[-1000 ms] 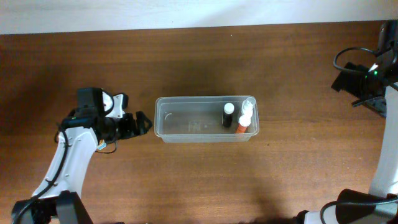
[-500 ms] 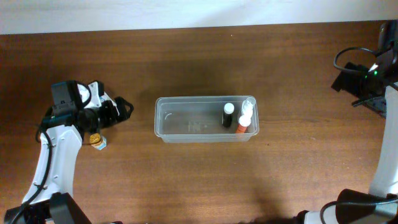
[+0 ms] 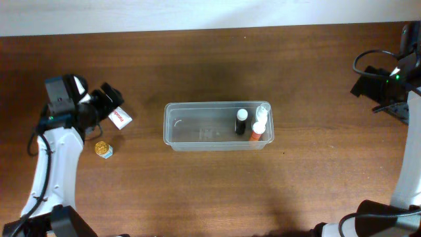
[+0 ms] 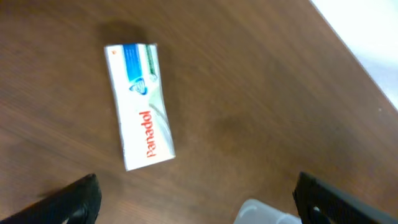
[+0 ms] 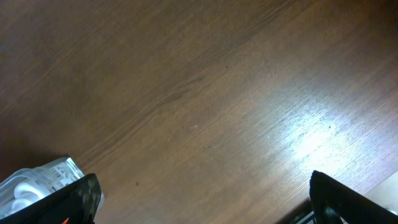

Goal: Pack container
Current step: 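Move the left gripper over the white Panadol box, then lower the left gripper and grasp the Panadol box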

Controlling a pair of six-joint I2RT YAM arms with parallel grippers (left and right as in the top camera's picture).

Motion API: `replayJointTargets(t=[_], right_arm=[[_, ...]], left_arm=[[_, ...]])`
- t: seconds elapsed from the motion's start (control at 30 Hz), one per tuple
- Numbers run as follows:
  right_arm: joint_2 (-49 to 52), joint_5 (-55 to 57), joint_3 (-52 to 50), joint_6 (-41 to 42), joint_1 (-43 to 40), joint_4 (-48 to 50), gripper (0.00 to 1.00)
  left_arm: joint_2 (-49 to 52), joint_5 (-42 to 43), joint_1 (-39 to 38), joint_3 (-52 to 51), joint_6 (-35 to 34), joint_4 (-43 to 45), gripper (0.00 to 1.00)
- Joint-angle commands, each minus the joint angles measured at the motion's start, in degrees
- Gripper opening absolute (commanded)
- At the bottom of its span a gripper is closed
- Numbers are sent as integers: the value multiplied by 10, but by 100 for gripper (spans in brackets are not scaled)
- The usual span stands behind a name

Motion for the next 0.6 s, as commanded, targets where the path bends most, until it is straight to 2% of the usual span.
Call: replayJointTargets(t=[0.0,0.23,0.33,0.57], right_arm=[[-6,9,9,-2,-2,1,98],[-6,9,9,-2,-2,1,98],[-6,9,9,-2,-2,1,98],[-6,9,9,-2,-2,1,98]], left_arm=[[25,-34,-3,94,17,-71,99],[114,-117,-30,302,79,-282,99],[150,-121,-34,334,79,-311,99],[206,-101,-39,335,74,-326,99]])
